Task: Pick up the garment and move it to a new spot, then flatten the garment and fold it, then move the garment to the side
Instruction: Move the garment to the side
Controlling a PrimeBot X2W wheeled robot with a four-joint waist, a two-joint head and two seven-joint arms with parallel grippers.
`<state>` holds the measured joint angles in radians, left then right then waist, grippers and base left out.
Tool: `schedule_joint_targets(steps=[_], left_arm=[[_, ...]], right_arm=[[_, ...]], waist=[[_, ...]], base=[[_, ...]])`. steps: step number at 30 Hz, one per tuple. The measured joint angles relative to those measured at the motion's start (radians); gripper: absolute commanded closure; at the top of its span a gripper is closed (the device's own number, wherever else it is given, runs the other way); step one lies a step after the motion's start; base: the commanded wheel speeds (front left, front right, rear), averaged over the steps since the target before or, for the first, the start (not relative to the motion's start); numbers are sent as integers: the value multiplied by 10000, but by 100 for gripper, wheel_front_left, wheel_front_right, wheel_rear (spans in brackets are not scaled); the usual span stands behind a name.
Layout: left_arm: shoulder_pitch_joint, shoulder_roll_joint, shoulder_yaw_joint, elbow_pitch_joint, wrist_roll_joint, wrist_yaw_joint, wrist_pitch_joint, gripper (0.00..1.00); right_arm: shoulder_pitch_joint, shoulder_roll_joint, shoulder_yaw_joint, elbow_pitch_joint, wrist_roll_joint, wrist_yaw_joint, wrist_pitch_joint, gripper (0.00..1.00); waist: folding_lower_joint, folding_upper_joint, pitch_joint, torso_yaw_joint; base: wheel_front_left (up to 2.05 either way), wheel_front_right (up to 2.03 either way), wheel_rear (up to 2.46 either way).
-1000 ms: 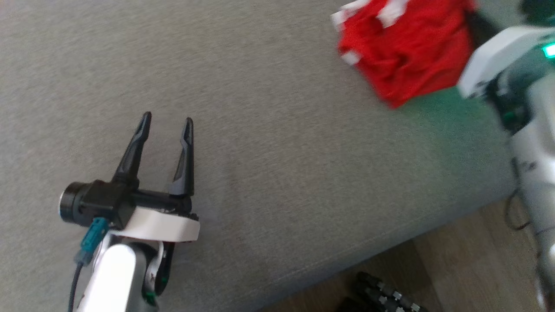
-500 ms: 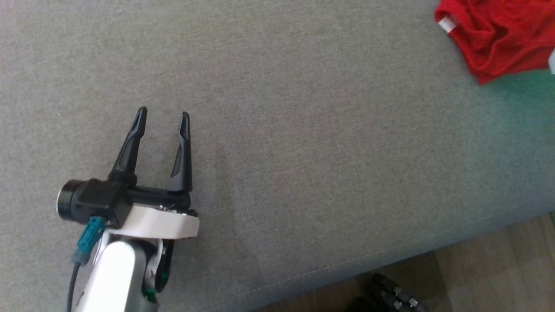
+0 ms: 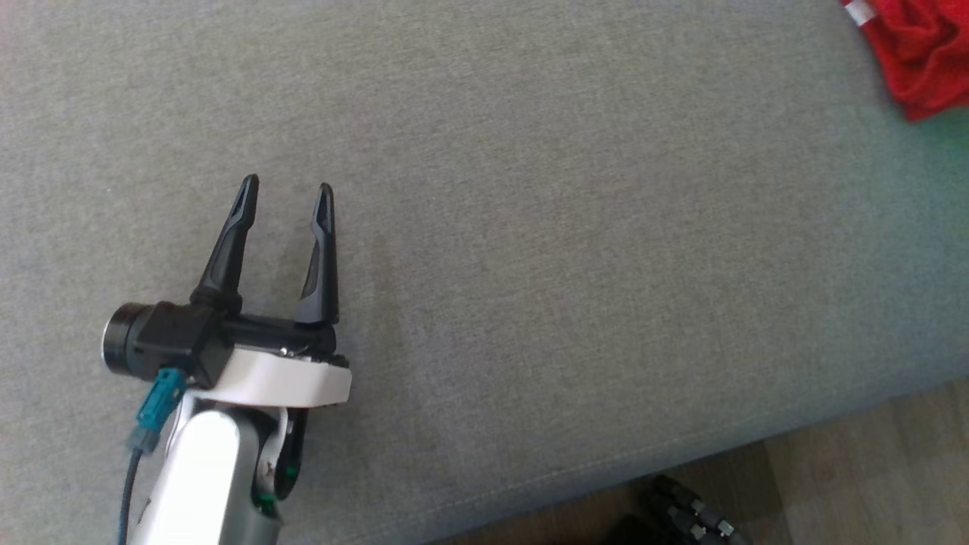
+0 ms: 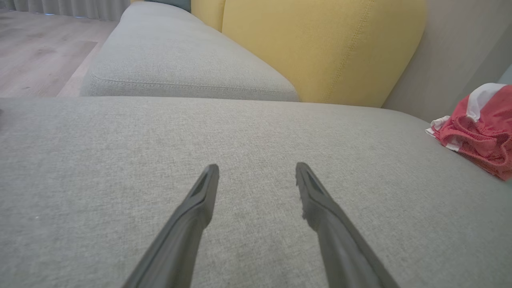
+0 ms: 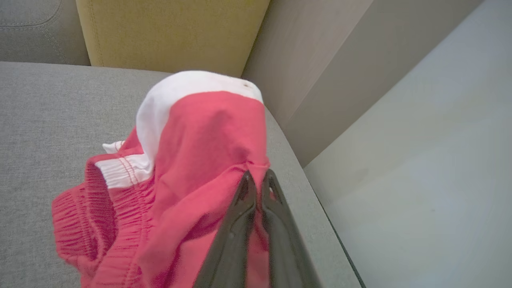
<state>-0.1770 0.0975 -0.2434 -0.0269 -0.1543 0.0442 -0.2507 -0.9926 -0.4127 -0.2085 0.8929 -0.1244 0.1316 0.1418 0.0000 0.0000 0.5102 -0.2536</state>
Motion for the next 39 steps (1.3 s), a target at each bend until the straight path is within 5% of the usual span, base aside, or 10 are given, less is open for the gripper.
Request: schedule_joint_targets(steps=[4, 5, 7, 8, 23, 39], left_arm=[[-71, -10, -2, 58, 0, 0, -35, 0], [-105, -10, -2, 79, 0, 0, -35, 0], [-122, -15, -2, 92, 0, 0, -52, 0], [-121, -19, -4, 105, 0, 0, -52, 0], [-101, -71, 6, 234, -75, 0, -52, 0], [1018, -389, 986, 685, -610, 431, -58, 0]], right_arm=[[-38, 29, -303, 0, -748, 0, -257, 100], [-38, 56, -430, 4, -903, 0, -293, 89], [-38, 102, -686, 48, -1221, 0, -334, 5], [-38, 138, -813, 73, -1360, 0, -345, 0], [-38, 1035, -1057, 307, -2215, 0, -1607, 0], [1213, 3122, 2257, 514, -119, 0, -3802, 0]], waist=[[0, 0, 4, 107], [0, 0, -2, 130], [0, 0, -19, 177], [0, 0, -29, 200], [0, 0, -439, 258], [-1, 0, -2825, 877]], base=[[0, 0, 0], [0, 0, 0], [0, 0, 0], [0, 0, 0], [0, 0, 0], [0, 0, 0]])
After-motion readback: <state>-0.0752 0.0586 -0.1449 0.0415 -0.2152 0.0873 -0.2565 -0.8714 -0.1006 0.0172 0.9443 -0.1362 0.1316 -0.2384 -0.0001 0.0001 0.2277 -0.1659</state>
